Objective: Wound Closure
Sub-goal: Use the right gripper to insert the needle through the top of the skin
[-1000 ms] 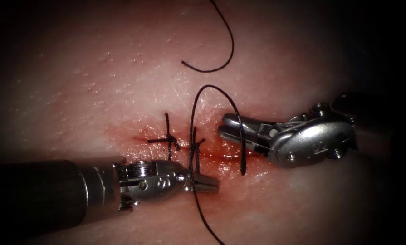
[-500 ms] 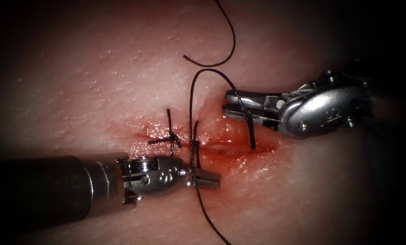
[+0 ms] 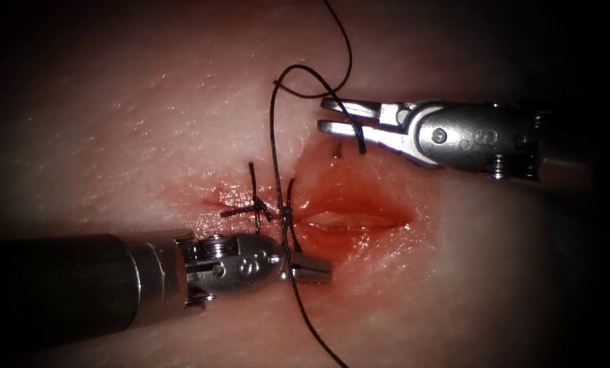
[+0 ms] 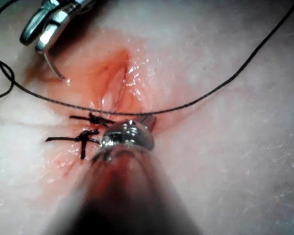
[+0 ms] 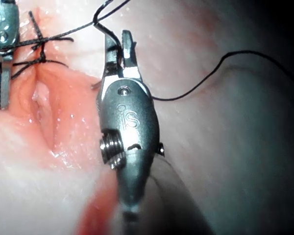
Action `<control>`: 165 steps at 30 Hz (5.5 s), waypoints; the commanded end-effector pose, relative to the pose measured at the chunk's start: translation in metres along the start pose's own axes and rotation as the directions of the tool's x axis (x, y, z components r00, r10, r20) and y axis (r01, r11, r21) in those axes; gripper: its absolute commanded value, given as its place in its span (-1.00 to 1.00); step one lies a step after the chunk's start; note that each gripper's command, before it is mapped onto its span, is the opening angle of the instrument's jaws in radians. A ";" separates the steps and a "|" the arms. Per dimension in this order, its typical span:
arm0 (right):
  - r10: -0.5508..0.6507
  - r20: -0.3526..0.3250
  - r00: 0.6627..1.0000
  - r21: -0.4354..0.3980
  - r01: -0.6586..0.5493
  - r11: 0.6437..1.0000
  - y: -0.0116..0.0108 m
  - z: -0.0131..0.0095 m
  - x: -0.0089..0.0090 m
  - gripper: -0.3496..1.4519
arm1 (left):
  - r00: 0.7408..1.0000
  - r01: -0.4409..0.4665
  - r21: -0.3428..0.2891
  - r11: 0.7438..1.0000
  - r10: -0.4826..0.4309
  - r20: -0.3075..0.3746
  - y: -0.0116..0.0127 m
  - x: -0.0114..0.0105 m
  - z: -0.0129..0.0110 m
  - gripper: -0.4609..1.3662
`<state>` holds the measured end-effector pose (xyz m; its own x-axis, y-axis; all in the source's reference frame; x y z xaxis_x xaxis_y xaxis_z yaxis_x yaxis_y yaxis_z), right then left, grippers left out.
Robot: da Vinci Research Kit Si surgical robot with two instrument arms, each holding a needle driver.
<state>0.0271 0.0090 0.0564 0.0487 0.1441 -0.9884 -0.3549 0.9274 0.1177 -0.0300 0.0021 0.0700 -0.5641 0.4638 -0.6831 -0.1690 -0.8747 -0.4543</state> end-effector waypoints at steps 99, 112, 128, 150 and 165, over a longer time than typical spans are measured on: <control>-0.627 -0.162 0.762 0.104 0.645 0.757 -0.0149 -0.0041 -0.0058 -1.00 | 1.000 -0.005 -0.010 1.000 0.005 0.000 0.0003 -0.0006 -0.0004 -0.88; -0.537 -0.091 0.839 0.096 0.544 0.833 -0.0132 -0.0049 -0.0063 -1.00 | 1.000 -0.005 -0.008 1.000 0.005 0.000 0.0004 -0.0007 -0.0003 -0.88; -0.080 0.019 0.997 0.048 0.079 0.996 -0.0059 -0.0020 -0.0031 -1.00 | 1.000 -0.007 -0.007 1.000 0.007 0.000 0.0005 -0.0009 -0.0002 -0.88; 0.360 0.228 0.905 -0.007 -0.368 0.930 -0.0037 0.0004 -0.0028 -1.00 | 1.000 -0.005 -0.005 1.000 0.005 0.000 0.0007 -0.0012 0.0000 -0.88; 0.502 0.374 0.780 -0.007 -0.539 0.842 -0.0065 -0.0004 -0.0047 -1.00 | 1.000 -0.004 -0.006 1.000 0.004 0.000 0.0006 -0.0012 0.0000 -0.88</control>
<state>0.0288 0.0018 0.0604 0.2062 0.7169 -0.6660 -0.3291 0.6917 0.6428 -0.0295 0.0011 0.0705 -0.5645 0.4597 -0.6855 -0.1663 -0.8768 -0.4511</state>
